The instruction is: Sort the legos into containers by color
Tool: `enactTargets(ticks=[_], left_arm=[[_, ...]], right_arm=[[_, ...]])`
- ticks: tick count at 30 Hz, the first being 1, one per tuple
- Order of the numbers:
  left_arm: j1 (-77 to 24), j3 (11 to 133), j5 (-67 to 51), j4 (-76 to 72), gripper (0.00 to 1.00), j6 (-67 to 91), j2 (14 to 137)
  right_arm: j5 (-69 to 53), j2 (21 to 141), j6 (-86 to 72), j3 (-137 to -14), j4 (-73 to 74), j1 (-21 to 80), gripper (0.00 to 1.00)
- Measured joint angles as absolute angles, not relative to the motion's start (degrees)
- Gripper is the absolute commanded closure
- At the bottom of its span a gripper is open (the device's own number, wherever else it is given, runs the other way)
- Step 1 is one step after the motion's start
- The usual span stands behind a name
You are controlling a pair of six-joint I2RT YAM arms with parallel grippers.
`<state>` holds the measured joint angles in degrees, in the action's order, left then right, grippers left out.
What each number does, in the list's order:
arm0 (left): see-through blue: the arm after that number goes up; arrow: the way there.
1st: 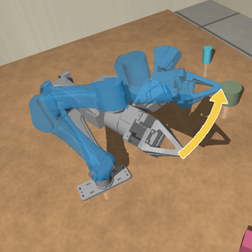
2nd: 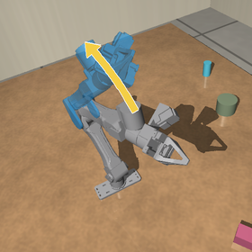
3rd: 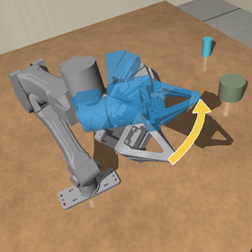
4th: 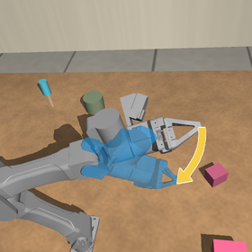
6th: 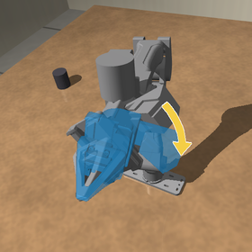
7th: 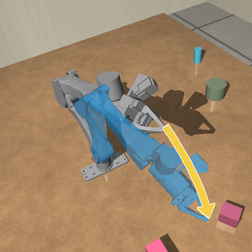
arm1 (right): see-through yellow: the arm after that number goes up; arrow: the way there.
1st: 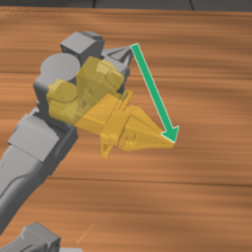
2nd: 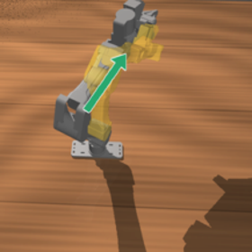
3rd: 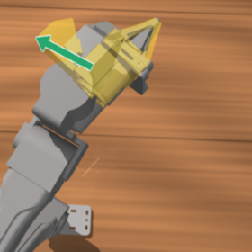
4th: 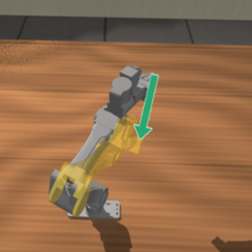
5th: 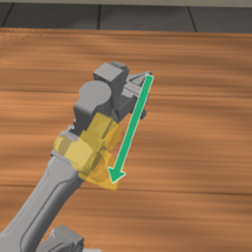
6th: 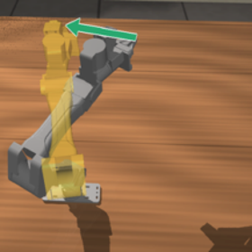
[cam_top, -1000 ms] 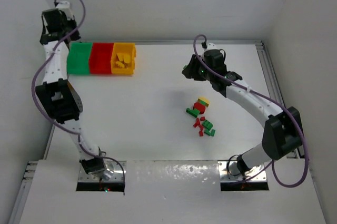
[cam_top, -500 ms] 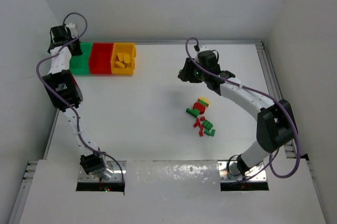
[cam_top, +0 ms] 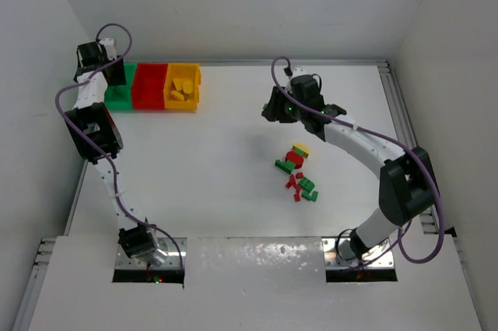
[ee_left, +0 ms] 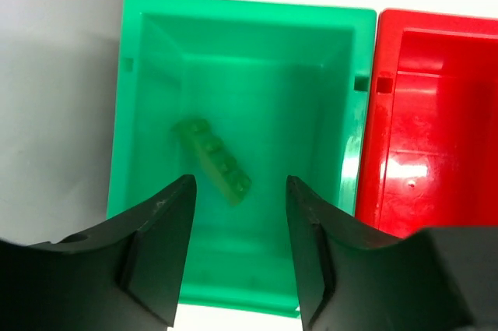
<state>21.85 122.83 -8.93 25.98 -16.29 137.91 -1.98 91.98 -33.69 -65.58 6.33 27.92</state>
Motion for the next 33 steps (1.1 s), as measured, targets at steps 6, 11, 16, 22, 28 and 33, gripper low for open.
enactTargets(ticks=[6,11,16,22,28,33], left_arm=[[21.9,122.8,-8.6,24.7,0.51,-15.9,137.8],[21.6,121.3,-13.8,24.3,0.54,-15.5,134.1],[16.0,113.7,-22.2,31.4,0.5,-38.4,117.6],[-3.7,89.8,-39.7,39.7,0.22,-66.8,90.5],[-6.3,75.6,-48.0,38.6,0.19,-72.2,82.4],[-11.6,65.6,-49.9,28.2,0.19,-72.2,78.6]], right_arm=[[-1.9,92.0,-32.4,-66.6,6.8,28.3,1.0],[-3.5,91.9,-28.6,-67.6,7.3,29.9,1.0],[-8.3,89.8,-27.4,-66.2,5.1,30.5,1.0],[-12.6,85.9,-28.7,-65.1,1.3,30.5,1.0],[-15.6,84.6,-32.5,-63.5,-4.1,32.3,1.0],[-17.7,84.6,-35.2,-62.8,-5.4,35.1,1.0]])
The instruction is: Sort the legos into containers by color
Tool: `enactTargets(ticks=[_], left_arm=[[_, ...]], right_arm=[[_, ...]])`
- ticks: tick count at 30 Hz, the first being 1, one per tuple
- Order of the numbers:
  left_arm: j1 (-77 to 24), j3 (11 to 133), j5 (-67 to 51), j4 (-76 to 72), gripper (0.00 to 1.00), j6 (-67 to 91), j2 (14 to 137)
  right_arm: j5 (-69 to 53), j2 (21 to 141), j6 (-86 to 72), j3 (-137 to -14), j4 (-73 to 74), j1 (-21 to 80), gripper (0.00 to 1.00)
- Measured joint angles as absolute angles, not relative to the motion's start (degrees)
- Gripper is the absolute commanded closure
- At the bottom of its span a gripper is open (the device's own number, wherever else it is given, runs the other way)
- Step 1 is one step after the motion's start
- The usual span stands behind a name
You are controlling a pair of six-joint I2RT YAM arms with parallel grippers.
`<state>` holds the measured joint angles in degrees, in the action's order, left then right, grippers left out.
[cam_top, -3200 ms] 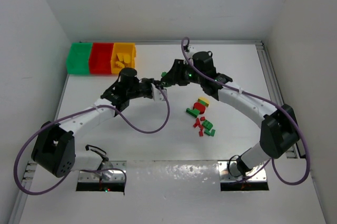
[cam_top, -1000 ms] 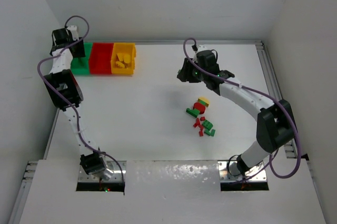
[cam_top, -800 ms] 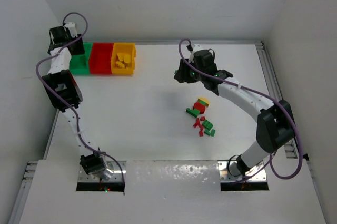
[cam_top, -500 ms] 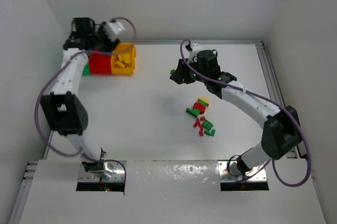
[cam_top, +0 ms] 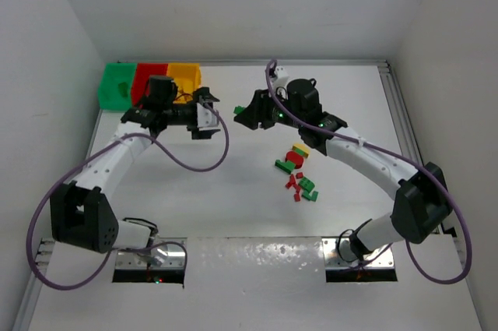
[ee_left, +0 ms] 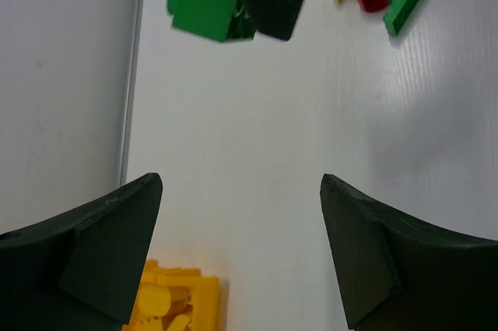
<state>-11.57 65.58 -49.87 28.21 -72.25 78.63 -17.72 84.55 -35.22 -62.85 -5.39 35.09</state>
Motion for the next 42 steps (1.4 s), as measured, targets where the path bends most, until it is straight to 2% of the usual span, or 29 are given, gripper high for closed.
enactTargets(ticks=[7,14,18,31,39,42], left_arm=[[-14.6,55.1,-51.2,11.8,0.21,-71.8,71.1],[-16.2,54.6,-51.5,6.0,0.41,-70.0,71.2],[-16.2,54.3,-52.2,5.1,0.47,-68.1,71.3],[-16.5,55.9,-55.6,18.6,0.44,-72.4,71.9],[-16.6,56.1,-56.5,14.2,0.45,-64.3,71.9],[-16.8,56.1,-56.1,13.3,0.49,-62.9,71.9]], right_arm=[[-18.5,84.5,-37.2,-62.8,-5.9,38.8,1.0],[-19.2,85.0,-39.4,-62.8,-6.9,40.3,1.0],[-19.2,86.2,-40.4,-62.8,-7.4,40.5,1.0],[-16.5,86.4,-38.6,-63.4,-6.3,40.7,1.0],[-16.8,87.1,-38.6,-64.9,-6.7,40.7,1.0],[-17.0,87.3,-39.2,-64.9,-7.2,40.7,1.0]])
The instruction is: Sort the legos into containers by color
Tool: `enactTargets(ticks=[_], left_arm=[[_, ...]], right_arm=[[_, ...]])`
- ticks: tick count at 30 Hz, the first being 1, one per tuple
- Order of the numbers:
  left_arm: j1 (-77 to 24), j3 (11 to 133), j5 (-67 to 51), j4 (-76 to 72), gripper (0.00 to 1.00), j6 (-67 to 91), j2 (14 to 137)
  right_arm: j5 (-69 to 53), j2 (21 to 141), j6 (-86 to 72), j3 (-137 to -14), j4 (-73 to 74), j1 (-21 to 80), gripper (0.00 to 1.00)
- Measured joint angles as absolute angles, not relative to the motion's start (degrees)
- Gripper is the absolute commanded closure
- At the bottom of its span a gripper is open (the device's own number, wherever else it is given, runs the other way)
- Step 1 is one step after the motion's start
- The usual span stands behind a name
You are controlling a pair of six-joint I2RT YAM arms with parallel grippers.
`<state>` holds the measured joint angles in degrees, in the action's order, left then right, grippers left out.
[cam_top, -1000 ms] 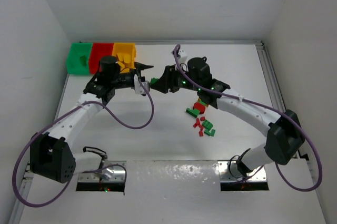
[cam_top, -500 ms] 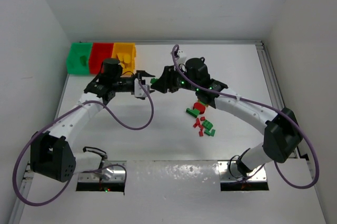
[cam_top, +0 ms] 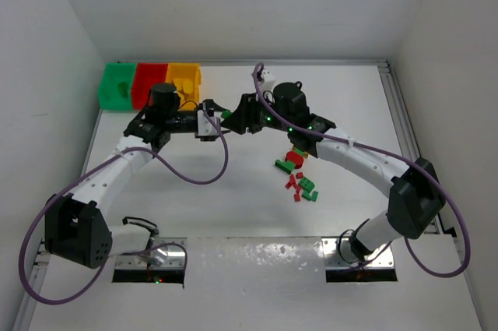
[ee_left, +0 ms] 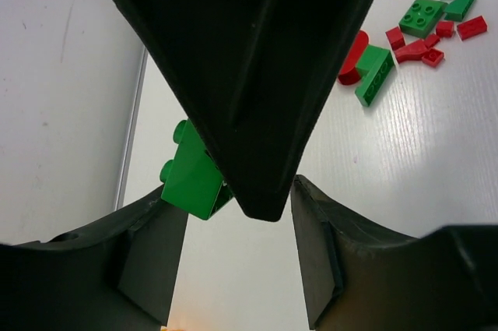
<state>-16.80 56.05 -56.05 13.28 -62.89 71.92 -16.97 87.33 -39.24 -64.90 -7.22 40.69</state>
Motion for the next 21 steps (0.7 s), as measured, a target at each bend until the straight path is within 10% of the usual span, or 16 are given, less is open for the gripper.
enactTargets(ticks=[16,21], left_arm=[[-17.5,55.8,-53.8,12.6,0.97,-60.9,72.1],[-18.0,55.7,-54.4,13.4,0.46,-61.5,72.1]], right_arm=[[-16.7,87.7,-40.6,-65.0,-8.6,39.8,1.0],[-15.9,87.8,-40.1,-65.0,-9.0,39.8,1.0]])
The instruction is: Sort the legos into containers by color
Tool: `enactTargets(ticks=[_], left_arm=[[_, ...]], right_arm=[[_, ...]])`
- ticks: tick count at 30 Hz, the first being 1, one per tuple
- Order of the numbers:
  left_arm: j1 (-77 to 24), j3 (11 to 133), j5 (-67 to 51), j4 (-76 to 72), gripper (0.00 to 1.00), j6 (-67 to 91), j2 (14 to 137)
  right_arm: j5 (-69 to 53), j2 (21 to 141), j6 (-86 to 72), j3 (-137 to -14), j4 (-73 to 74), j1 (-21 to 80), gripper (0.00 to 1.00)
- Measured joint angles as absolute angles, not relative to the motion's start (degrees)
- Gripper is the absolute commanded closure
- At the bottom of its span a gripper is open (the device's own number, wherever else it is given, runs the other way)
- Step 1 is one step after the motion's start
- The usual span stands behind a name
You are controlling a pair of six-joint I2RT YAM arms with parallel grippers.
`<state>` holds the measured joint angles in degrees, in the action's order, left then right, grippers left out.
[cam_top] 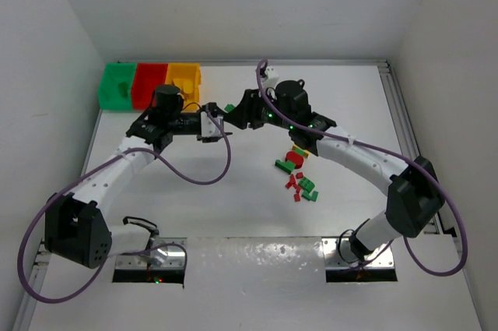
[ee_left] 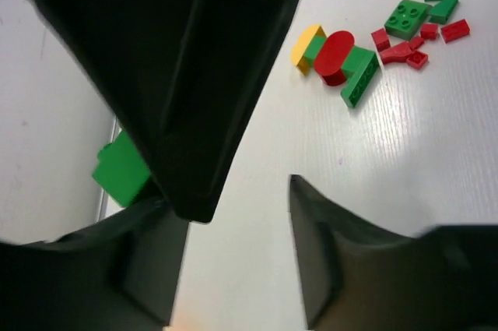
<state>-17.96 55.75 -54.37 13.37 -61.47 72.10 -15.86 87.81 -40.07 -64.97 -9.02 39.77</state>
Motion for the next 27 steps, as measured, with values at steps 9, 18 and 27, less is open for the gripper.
enactTargets(ticks=[9,18,27], left_arm=[[-19.0,56.0,-54.0,14.9,0.28,-68.4,71.9],[-19.0,56.2,-56.2,14.2,0.29,-65.5,71.9],[-19.4,56.2,-55.1,16.2,0.29,-68.1,71.9]], right_arm=[[-16.8,88.0,-36.8,-65.0,-4.8,39.7,1.0],[-18.8,88.2,-36.4,-64.3,-5.7,39.4,1.0],[-17.0,87.1,-32.8,-63.0,-5.4,39.9,1.0]])
